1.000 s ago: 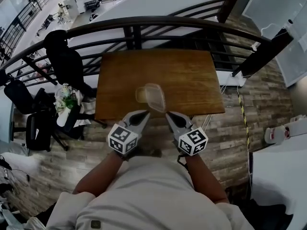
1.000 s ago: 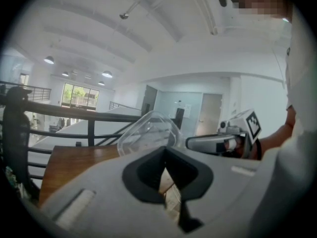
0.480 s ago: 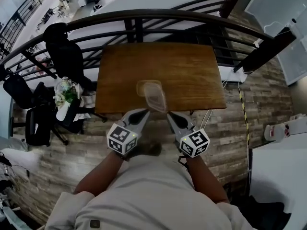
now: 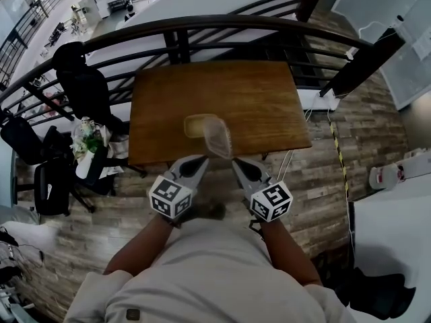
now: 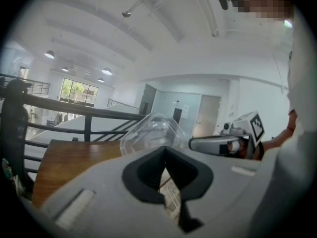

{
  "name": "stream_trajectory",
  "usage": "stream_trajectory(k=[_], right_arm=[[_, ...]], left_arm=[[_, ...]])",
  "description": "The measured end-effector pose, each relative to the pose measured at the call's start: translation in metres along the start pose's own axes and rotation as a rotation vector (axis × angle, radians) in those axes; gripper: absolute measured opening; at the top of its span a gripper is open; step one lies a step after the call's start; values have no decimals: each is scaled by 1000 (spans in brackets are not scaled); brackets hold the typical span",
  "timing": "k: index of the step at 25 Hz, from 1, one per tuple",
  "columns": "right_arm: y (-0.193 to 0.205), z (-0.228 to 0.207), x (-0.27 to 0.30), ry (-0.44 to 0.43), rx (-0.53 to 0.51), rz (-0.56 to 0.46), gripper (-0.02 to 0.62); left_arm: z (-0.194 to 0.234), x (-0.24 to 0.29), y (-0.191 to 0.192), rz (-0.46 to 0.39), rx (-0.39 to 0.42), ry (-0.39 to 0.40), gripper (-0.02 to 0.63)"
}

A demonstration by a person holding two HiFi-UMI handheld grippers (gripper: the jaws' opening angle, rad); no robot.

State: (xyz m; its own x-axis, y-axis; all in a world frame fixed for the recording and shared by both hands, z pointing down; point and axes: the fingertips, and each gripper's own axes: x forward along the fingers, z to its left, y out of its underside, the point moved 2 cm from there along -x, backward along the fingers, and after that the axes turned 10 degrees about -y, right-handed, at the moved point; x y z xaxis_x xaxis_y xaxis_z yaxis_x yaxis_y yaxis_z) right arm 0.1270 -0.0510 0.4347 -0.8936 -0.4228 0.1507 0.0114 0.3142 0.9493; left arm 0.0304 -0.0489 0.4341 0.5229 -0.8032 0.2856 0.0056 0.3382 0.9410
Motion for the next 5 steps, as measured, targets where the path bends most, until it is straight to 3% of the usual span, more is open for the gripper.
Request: stream_trajectory(k=[5], right_arm=[[-1, 1, 0, 1, -6, -2, 6]], left_arm=[[-2, 2, 0, 1, 1, 7, 3]])
